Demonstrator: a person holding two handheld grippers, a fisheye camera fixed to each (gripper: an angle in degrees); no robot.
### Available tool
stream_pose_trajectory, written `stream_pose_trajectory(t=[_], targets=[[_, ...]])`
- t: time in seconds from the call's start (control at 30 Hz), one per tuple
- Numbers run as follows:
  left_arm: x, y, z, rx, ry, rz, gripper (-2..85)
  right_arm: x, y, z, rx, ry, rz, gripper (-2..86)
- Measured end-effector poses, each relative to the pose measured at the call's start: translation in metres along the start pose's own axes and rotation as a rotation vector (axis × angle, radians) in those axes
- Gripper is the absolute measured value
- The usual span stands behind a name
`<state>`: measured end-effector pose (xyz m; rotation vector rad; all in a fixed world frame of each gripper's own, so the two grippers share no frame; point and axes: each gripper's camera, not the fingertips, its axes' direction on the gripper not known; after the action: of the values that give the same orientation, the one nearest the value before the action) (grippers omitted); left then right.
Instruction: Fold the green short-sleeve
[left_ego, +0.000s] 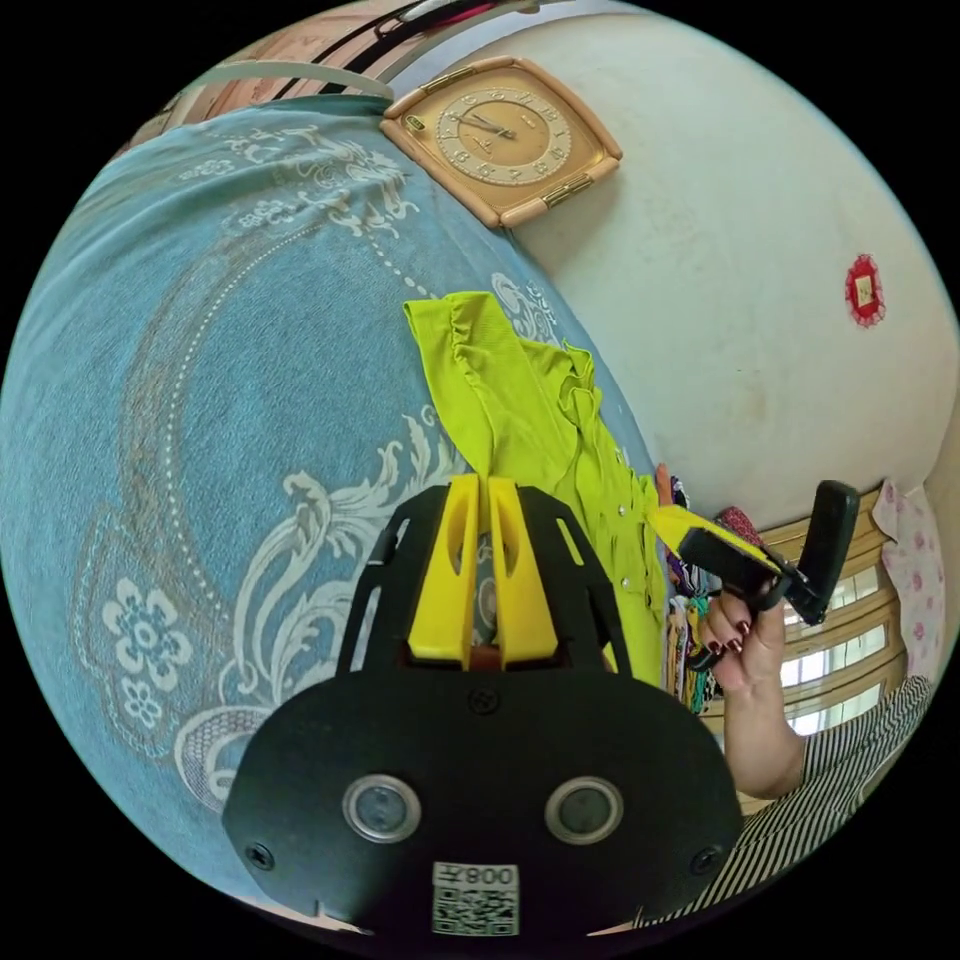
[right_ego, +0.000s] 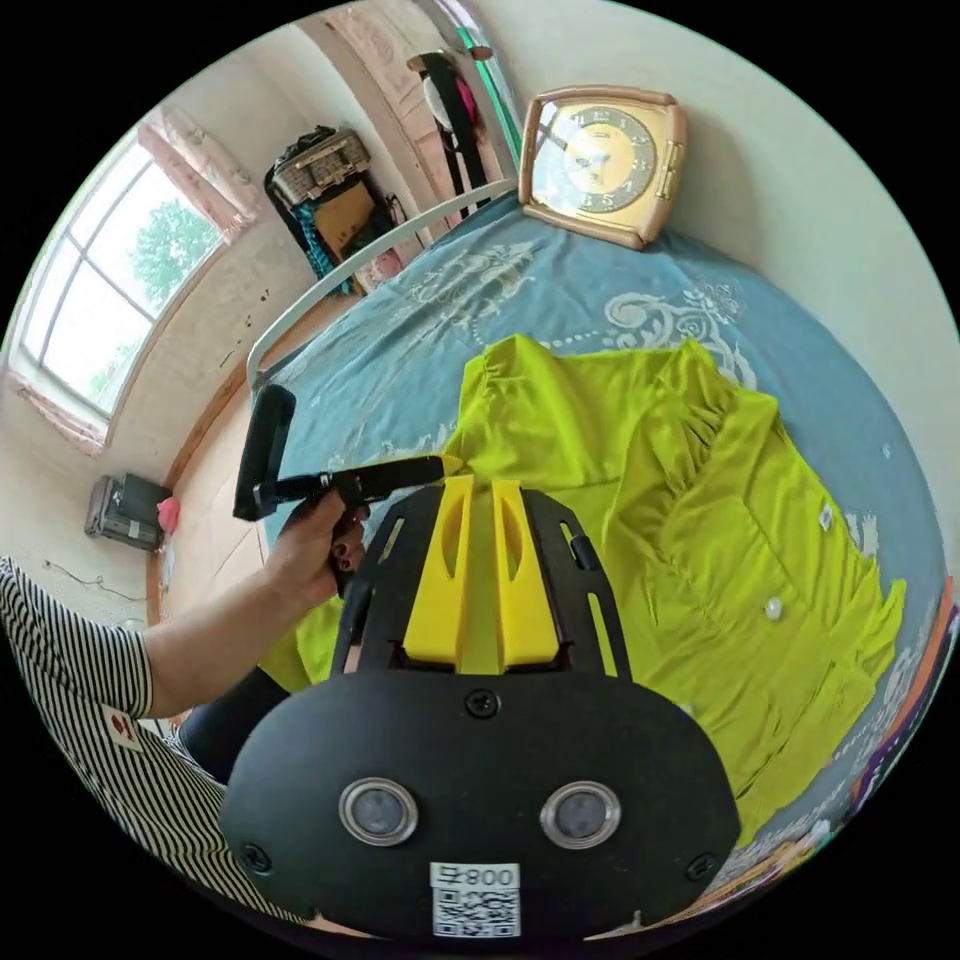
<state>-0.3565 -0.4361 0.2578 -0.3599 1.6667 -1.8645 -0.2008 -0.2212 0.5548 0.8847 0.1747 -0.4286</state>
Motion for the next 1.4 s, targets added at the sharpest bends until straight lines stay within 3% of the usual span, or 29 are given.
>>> stream_pose_trajectory(t=[0.27, 0.6, 1.03, 1.4], targets=[[-0.018, 0.002, -0.040, 0.049, 0.100, -0.005, 2.4, -0.053, -0.131, 0.108, -0.155, 0.187, -0.151, 8.8], [-0.006, -0.001, -0.065, 0.024, 0.103, 0.048, 1.1, -0.072, -0.164, 0.149, -0.142, 0.381, -0.185, 3.5], [0.091, 0.002, -0.091, 0.114, 0.081, 0.396, 1.0, 0.068, -0.154, 0.010, 0.075, -0.123, 0.050, 0.6], [0.173, 0.009, -0.024, -0.185, 0.065, 0.674, 1.6, 0.178, -0.041, -0.007, 0.184, -0.246, 0.434, 0.6]])
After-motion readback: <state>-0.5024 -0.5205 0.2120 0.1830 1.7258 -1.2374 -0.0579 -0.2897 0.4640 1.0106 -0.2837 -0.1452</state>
